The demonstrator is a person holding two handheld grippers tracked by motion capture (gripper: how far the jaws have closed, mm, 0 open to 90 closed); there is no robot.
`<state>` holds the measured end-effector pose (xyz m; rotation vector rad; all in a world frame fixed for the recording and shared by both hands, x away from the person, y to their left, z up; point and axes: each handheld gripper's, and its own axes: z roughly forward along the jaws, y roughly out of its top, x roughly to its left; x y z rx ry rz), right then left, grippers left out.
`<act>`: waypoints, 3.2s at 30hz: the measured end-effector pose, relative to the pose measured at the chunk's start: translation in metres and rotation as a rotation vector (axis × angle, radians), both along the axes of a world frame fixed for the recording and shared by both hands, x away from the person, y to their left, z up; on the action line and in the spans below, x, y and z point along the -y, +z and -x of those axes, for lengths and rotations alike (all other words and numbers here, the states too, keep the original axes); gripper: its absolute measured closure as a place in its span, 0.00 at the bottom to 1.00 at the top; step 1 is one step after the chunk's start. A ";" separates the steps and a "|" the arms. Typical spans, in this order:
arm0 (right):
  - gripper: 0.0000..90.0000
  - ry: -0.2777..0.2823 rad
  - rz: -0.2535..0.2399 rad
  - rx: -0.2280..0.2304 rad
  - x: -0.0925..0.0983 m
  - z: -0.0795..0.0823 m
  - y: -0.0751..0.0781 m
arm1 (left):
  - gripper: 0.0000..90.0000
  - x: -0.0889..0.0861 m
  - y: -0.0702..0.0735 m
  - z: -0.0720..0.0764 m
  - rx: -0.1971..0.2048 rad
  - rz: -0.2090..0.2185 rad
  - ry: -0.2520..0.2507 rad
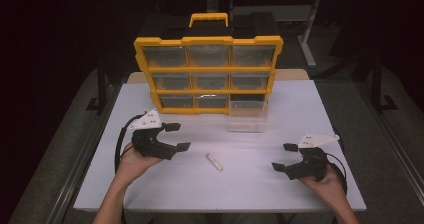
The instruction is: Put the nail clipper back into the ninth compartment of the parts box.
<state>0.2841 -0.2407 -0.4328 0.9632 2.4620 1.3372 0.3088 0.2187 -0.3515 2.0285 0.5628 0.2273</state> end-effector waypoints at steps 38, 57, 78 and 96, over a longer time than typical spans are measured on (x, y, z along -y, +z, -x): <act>0.15 0.018 0.017 -0.041 -0.004 -0.005 -0.003 | 0.24 -0.033 -0.028 0.024 -0.023 0.008 0.095; 0.16 0.031 0.034 -0.047 -0.016 -0.010 0.012 | 0.24 -0.046 -0.043 0.039 -0.026 -0.012 0.121; 0.23 0.114 0.102 -0.067 -0.087 -0.024 0.050 | 0.24 -0.053 -0.047 0.047 -0.024 0.004 0.124; 0.38 0.196 0.173 -0.132 -0.153 -0.037 0.047 | 0.24 -0.056 -0.046 0.048 -0.019 0.014 0.120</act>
